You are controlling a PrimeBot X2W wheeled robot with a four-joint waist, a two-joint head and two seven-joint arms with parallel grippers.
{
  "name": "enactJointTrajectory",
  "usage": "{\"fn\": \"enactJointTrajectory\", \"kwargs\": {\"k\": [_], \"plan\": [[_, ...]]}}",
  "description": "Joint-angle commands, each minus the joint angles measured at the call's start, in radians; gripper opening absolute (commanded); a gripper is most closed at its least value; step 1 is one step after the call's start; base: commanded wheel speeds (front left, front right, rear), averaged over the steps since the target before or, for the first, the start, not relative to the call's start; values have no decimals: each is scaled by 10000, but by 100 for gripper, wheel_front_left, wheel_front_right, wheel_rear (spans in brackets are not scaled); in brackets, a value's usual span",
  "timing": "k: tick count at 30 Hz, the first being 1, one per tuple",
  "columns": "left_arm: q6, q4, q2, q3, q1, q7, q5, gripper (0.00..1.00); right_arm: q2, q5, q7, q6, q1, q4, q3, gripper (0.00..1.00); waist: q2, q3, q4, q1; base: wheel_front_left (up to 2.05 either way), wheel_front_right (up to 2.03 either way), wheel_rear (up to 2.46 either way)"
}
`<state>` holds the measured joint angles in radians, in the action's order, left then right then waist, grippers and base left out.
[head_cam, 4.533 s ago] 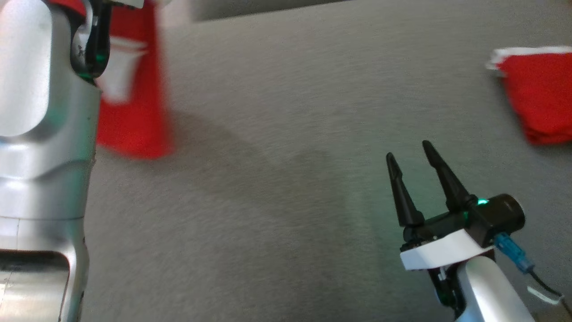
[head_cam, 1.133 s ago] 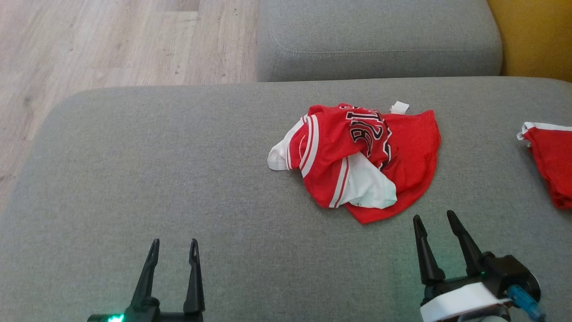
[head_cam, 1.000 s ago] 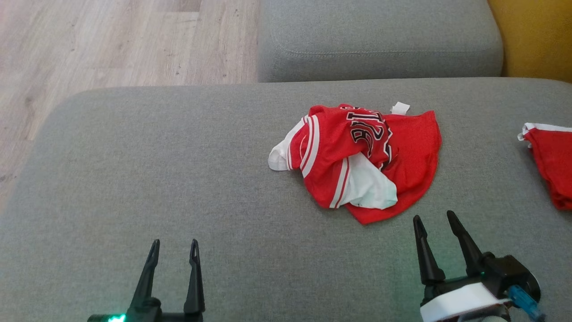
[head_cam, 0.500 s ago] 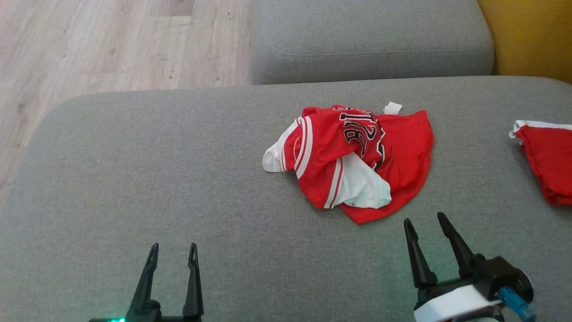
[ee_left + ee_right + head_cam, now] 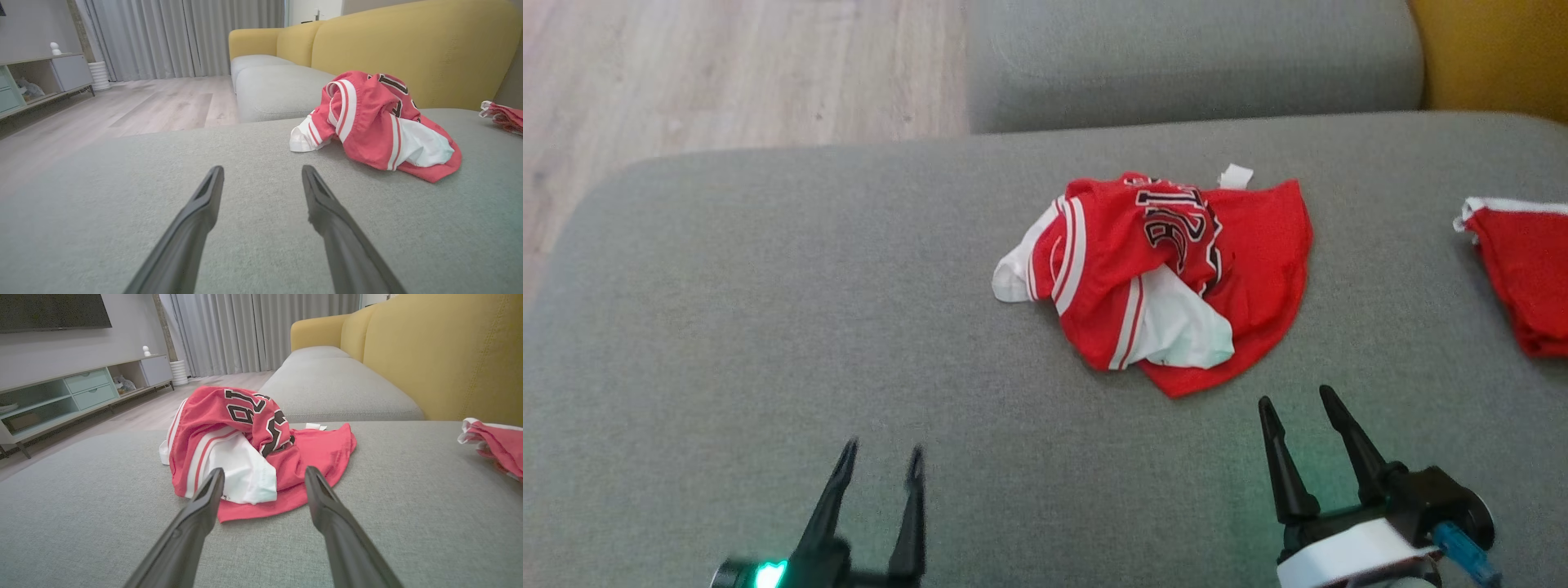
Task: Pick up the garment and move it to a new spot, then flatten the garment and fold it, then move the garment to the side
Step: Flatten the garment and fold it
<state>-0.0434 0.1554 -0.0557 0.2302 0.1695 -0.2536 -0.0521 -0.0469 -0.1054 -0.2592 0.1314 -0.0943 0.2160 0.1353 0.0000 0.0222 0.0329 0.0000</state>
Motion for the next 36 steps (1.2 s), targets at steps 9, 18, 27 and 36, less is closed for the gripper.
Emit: {"fn": "enactJointTrajectory", "kwargs": {"k": [9, 18, 27, 36], "plan": [[973, 1503, 55, 797, -3600, -82, 82, 100, -33, 241, -26, -7, 1034, -566, 172, 100, 0, 1448, -1045, 0, 0, 0, 0], [1564, 3803, 49, 1445, -6206, -82, -317, 100, -33, 178, -26, -7, 1546, -765, 106, 100, 0, 2613, -2071, 0, 0, 0, 0], [1704, 4866, -188, 1672, -7449, -82, -533, 100, -33, -53, -26, -7, 1708, -779, 130, 100, 0, 2993, -2704, 0, 0, 0, 0], [1736, 4536, -277, 1988, -7701, -82, -793, 0, -33, -130, -26, -7, 1744, -674, 242, 100, 0, 2643, -2903, 0, 0, 0, 0]]}}
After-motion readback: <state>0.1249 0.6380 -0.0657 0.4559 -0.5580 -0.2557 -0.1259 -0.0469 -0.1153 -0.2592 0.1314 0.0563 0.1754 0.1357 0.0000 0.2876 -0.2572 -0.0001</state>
